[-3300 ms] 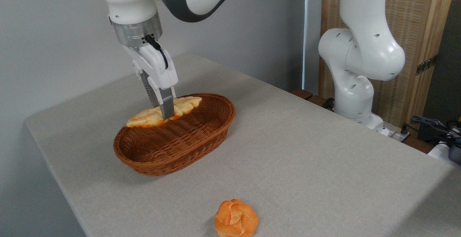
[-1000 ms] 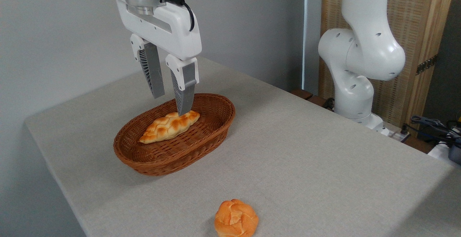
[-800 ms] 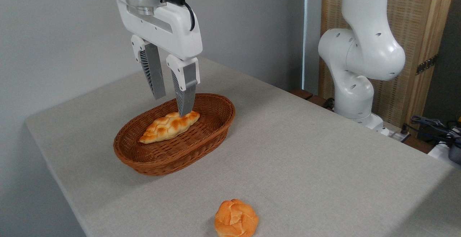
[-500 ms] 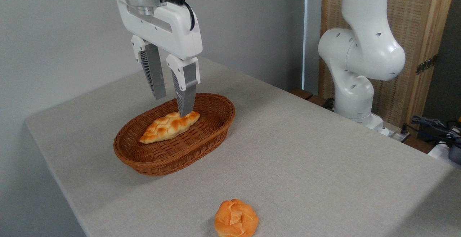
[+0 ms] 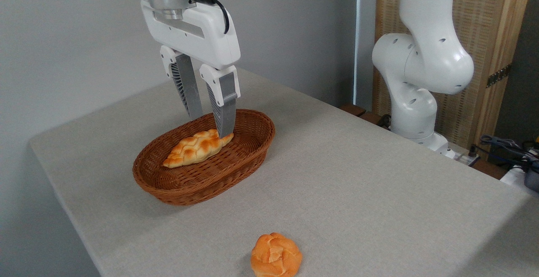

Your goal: Put bread into the basket

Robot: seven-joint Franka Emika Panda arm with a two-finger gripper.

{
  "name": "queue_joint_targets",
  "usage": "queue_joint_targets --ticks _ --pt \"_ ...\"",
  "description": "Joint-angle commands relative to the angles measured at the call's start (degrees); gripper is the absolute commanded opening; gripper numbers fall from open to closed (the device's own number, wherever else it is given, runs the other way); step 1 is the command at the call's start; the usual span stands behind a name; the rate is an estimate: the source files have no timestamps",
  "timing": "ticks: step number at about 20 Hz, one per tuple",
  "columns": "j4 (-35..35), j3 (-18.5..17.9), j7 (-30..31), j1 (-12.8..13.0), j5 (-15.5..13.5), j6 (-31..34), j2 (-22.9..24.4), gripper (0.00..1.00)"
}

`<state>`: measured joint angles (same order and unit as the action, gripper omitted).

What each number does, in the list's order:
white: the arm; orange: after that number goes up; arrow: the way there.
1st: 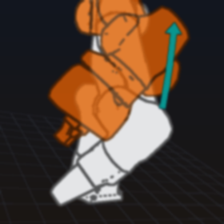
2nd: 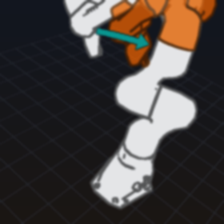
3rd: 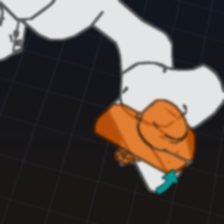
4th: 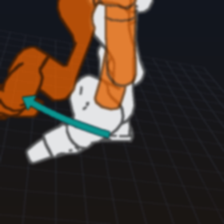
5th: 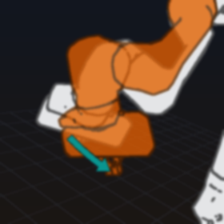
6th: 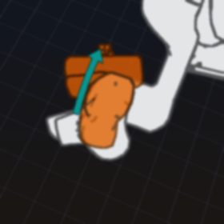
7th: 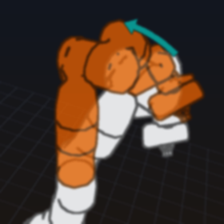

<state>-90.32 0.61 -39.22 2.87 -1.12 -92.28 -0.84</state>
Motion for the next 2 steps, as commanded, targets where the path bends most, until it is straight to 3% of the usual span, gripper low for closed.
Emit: queue_joint_targets --ticks 1,2 --pt "0.8 -0.1 -0.7 0.1 0.6 1.6 0.0 1.00" --pt "0.8 -0.1 -0.6 0.1 0.6 1.6 0.0 1.00"
